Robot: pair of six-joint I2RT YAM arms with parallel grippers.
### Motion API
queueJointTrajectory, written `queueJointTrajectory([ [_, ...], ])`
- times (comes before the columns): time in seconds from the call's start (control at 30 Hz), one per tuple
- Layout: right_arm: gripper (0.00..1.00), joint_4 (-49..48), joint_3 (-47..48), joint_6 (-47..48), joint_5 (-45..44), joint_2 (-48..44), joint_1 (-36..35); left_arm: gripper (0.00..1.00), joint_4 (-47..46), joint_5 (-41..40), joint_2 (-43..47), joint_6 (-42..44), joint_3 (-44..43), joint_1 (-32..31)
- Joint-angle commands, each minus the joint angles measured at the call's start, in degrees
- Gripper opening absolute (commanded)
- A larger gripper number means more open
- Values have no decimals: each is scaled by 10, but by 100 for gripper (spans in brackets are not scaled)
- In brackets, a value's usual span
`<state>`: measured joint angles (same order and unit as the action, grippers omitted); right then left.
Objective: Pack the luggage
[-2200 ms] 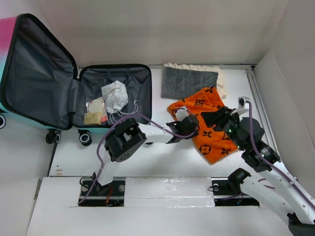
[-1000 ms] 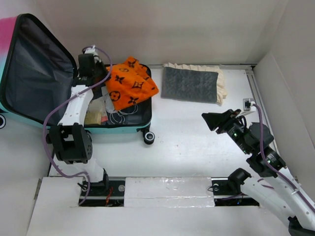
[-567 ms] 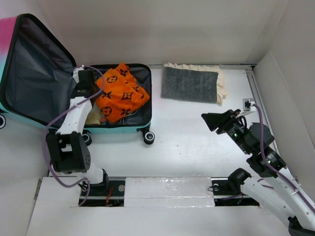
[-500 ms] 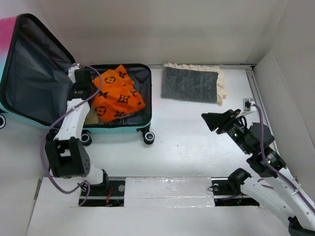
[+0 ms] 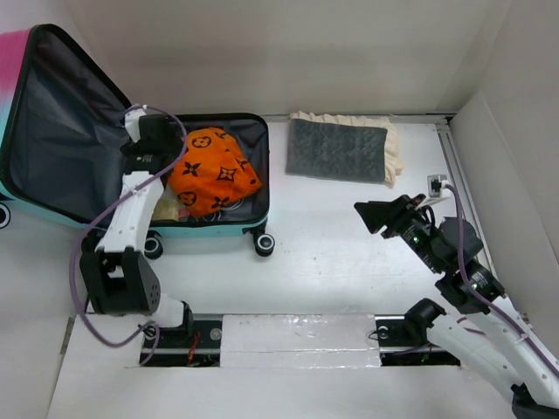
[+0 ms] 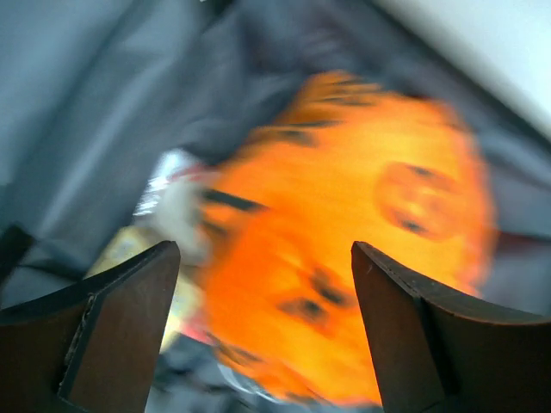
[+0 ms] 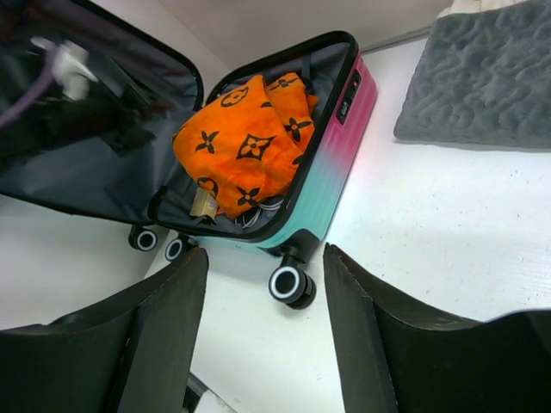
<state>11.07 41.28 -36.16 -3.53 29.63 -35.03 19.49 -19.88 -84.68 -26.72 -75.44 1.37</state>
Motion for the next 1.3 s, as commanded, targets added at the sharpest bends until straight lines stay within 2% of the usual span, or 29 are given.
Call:
queueJointTrajectory([
  [0.0,62,-31,-1,7,-4,10,-7,78,-51,-62,107,13,-44,-99],
  [0.03,62,-31,-1,7,-9,16,-7,78,-58,-87,107,21,-75,-131],
  [0.07,62,-31,-1,7,-10,16,-7,78,-58,-95,98,21,-94,-191],
  [0.13,62,-17,6,7,-16,16,-7,76,-52,-137,73,26,-142,-255],
  [0.17,62,-17,12,7,-28,16,-7,75,-52,-159,39,26,-155,-320],
  [0.27,62,3,23,1,-59,3,-7,73,-79,-209,-24,38,-188,-408],
  [0.33,62,17,40,1,-76,-12,-7,69,-94,-189,-100,19,-208,-457],
  [0.4,62,37,63,1,-108,-20,-7,69,-106,-98,-184,-35,-252,-457],
  [0.43,62,42,71,1,-115,-28,-7,58,-119,-58,-211,-54,-268,-457],
  [0.5,62,54,95,7,-127,-34,-7,44,-161,28,-283,-85,-311,-457],
  [0.53,62,54,100,7,-134,-34,-7,44,-161,45,-303,-85,-312,-457],
  [0.57,62,54,106,7,-134,-34,-7,36,-191,55,-320,-103,-321,-457],
  [0.6,62,54,106,7,-134,-34,-7,34,-191,72,-339,-119,-341,-463],
  [0.67,62,54,115,7,-134,-27,-7,34,-191,77,-390,-178,-357,-463],
  [0.77,63,54,115,7,-114,-11,-7,44,-191,66,-432,-243,-337,-463],
  [0.83,63,48,115,7,-109,-5,-7,46,-191,45,-442,-309,-316,-463],
  [0.9,64,47,108,7,-104,-5,-7,55,-191,35,-450,-341,-316,-463],
  [1.1,64,42,103,7,-93,-5,-7,59,-179,34,-499,-423,-316,-457],
  [1.27,64,42,98,7,-88,-11,-7,62,-169,56,-541,-450,-343,-451],
])
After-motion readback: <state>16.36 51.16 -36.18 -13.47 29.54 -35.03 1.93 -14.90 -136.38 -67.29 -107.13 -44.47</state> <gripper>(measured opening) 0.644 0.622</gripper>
